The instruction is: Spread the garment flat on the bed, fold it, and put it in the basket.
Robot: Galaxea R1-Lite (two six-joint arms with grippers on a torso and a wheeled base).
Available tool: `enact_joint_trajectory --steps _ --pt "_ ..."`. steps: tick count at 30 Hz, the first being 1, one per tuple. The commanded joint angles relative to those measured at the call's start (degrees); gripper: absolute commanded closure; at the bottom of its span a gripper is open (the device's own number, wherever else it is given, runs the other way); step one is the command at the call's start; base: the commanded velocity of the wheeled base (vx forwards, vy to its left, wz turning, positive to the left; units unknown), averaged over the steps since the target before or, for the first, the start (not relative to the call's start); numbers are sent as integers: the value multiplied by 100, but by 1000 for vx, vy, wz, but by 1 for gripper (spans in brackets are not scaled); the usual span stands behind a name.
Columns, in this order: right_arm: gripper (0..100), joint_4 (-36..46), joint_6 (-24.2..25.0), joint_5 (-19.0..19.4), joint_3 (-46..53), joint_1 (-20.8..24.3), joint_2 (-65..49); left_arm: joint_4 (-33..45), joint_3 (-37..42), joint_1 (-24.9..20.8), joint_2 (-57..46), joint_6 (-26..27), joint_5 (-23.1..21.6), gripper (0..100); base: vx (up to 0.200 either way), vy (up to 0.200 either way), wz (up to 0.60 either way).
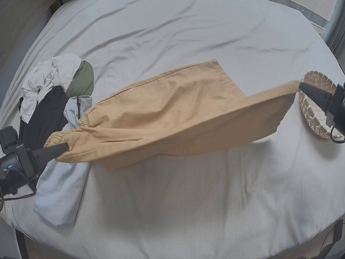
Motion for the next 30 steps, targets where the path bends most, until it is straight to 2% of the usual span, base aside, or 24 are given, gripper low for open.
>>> enact_joint_trajectory --steps 1,6,13,24,30 --pt "100 -105 -5 10 -431 -16 664 -5 -134 24 248 -23 38 100 0 0 0" --pt "100 -649 3 80 -624 -25 1112 -5 -258 33 398 -110 38 100 0 0 0" --pt "100 -746 3 98 -1107 -60 1640 -49 -407 42 626 -225 126 100 0 0 0" --pt "100 -966 12 98 -2092 -52 2545 -936 -512 279 1400 -348 328 100 0 0 0" --pt "100 -1098 12 89 -2320 -52 2940 -980 -512 297 1602 -383 320 100 0 0 0"
